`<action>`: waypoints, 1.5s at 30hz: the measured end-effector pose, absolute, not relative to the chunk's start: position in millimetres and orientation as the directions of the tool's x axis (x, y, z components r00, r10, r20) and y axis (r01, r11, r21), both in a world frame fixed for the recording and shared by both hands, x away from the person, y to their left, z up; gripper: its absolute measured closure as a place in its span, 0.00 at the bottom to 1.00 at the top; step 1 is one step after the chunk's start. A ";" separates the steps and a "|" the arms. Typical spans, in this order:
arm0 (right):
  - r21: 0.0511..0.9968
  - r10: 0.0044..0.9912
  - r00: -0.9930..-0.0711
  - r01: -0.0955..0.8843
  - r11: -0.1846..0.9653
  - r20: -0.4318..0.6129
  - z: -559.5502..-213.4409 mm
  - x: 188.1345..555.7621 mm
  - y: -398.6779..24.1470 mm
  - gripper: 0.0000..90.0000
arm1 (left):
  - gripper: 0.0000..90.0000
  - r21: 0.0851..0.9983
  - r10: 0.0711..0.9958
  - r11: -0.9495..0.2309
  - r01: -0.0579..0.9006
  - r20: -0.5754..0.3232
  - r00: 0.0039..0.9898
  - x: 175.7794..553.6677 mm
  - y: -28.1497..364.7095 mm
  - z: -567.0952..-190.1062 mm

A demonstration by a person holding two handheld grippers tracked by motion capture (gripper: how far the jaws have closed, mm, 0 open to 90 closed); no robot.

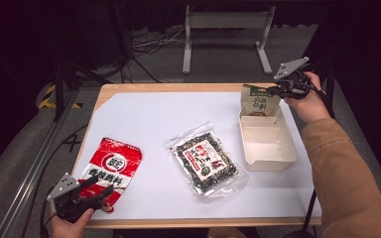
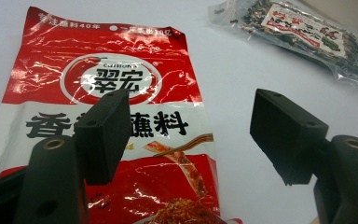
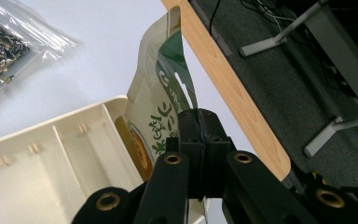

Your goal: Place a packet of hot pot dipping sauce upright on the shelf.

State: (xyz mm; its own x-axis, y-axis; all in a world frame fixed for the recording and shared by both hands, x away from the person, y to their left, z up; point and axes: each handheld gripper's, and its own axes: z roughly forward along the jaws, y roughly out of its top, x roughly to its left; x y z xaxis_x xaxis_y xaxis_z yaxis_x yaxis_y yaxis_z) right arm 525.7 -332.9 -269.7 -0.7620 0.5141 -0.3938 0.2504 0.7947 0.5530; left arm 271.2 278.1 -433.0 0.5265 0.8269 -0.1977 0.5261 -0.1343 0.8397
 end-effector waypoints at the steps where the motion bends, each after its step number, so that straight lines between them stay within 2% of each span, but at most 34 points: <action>1: 0.547 0.521 -0.760 0.264 0.795 -0.390 -270.3 526.0 -333.5 0.99 | 0.33 0.841 0.826 -0.133 0.525 -0.199 0.527 271.4 277.5 -432.9; 7: 0.551 0.541 -0.756 0.291 0.782 -0.369 -275.5 526.2 -332.6 0.99 | 0.33 0.841 0.824 -0.132 0.524 -0.201 0.530 272.1 277.5 -432.3; 11: 0.552 0.545 -0.752 0.294 0.781 -0.370 -274.9 525.1 -330.1 0.94 | 0.33 0.842 0.822 -0.132 0.523 -0.201 0.532 273.0 277.1 -432.5; 14: 0.561 0.554 -0.741 0.291 0.775 -0.380 -273.7 524.4 -329.7 0.87 | 0.33 0.842 0.820 -0.130 0.524 -0.206 0.534 273.7 276.5 -432.2; 16: 0.583 0.573 -0.727 0.293 0.758 -0.379 -272.4 523.0 -330.5 0.78 | 0.33 0.842 0.820 -0.131 0.524 -0.205 0.534 274.4 275.7 -432.0; 21: 0.629 0.605 -0.700 0.284 0.724 -0.379 -268.6 517.5 -332.7 0.61 | 0.33 0.842 0.816 -0.136 0.522 -0.204 0.541 276.9 273.2 -431.7; 28: 0.688 0.644 -0.646 0.245 0.683 -0.409 -257.6 504.1 -337.6 0.56 | 0.33 0.840 0.808 -0.144 0.523 -0.205 0.552 281.9 268.4 -430.8; 37: 0.749 0.654 -0.650 0.193 0.634 -0.386 -246.6 474.6 -333.0 0.53 | 0.32 0.846 0.792 -0.153 0.511 -0.204 0.575 294.0 260.7 -428.3; 45: 0.847 0.684 -0.701 0.223 0.482 -0.204 -245.6 433.8 -320.5 0.48 | 0.32 0.850 0.779 -0.172 0.497 -0.192 0.597 303.6 252.9 -425.5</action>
State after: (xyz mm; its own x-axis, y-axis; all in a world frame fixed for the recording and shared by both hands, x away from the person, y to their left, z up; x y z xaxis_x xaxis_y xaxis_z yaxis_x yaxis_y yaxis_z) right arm 433.8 -320.5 -245.6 -0.7007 0.6837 -0.2041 0.2233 0.4818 0.8474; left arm 303.6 252.9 -425.5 0.5974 0.7787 -0.1918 0.4973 -0.1721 0.8503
